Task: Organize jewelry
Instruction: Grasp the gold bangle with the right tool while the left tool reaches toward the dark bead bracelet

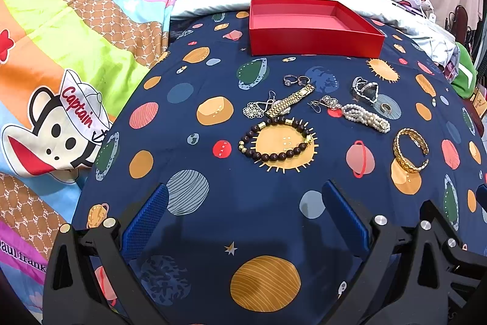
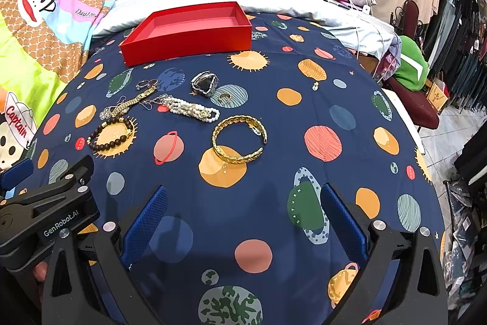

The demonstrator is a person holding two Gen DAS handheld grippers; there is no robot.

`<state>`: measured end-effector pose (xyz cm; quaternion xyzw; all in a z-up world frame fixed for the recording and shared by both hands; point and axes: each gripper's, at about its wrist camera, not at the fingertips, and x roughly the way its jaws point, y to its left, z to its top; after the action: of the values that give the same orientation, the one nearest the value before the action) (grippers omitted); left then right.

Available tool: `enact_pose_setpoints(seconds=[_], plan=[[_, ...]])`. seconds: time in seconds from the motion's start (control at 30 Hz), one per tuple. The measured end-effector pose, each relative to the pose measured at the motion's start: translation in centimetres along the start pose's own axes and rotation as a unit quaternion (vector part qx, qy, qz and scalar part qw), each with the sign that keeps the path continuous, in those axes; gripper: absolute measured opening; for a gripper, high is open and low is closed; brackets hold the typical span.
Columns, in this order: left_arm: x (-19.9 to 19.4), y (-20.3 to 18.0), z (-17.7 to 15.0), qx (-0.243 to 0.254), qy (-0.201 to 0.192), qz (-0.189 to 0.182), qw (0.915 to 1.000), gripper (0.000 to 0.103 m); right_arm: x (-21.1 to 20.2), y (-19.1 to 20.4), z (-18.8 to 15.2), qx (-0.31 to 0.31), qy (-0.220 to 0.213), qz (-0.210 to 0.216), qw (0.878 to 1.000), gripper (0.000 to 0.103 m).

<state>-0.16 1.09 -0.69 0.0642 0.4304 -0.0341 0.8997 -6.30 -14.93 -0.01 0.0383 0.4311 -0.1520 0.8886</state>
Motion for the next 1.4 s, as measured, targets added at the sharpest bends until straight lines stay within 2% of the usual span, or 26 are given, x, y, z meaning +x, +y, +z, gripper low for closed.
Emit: enact_pose_setpoints(seconds=[0.37, 0.73, 0.93, 1.03, 1.13, 1.27, 1.4], plan=[[0.7, 0.2, 0.1, -0.003, 0.005, -0.008, 1.0, 0.098, 0.8, -0.1, -0.2, -0.004, 0.006, 0.004, 1.0, 0.098], [2.9, 2.5, 0.9, -0.026, 0.011, 0.004, 0.9996, 0.098, 4.5, -1.2, 2.1, -0.002, 0.015, 0.027, 1.0, 0.098], [4.1, 2.8, 1.2, -0.03, 0.021, -0.007, 0.9993, 0.098, 6.9, -0.6, 3.2, -0.019, 0.026, 0.029, 0.999, 0.098], [4.5, 2.5, 1.4, -0.028, 0.025, -0.018, 0.9991, 0.098, 7.6, -0.7, 3.4, -0.016, 0.031, 0.036, 0.999, 0.095], [5.0, 2.1, 1.6, -0.023, 0.029, -0.021, 0.9991, 0.098, 8.4, -0.9, 3.4, -0.01, 0.044, 0.044, 0.998, 0.086], [5.7, 1.6, 1.8, -0.02, 0.036, -0.026, 0.9988, 0.098, 8.4, -0.8, 3.6, -0.012, 0.037, 0.043, 0.998, 0.081], [6.1, 1.1, 1.9, -0.015, 0.036, -0.033, 0.9987, 0.098, 8.5, -1.0, 3.9, -0.012, 0.033, 0.045, 0.998, 0.068]])
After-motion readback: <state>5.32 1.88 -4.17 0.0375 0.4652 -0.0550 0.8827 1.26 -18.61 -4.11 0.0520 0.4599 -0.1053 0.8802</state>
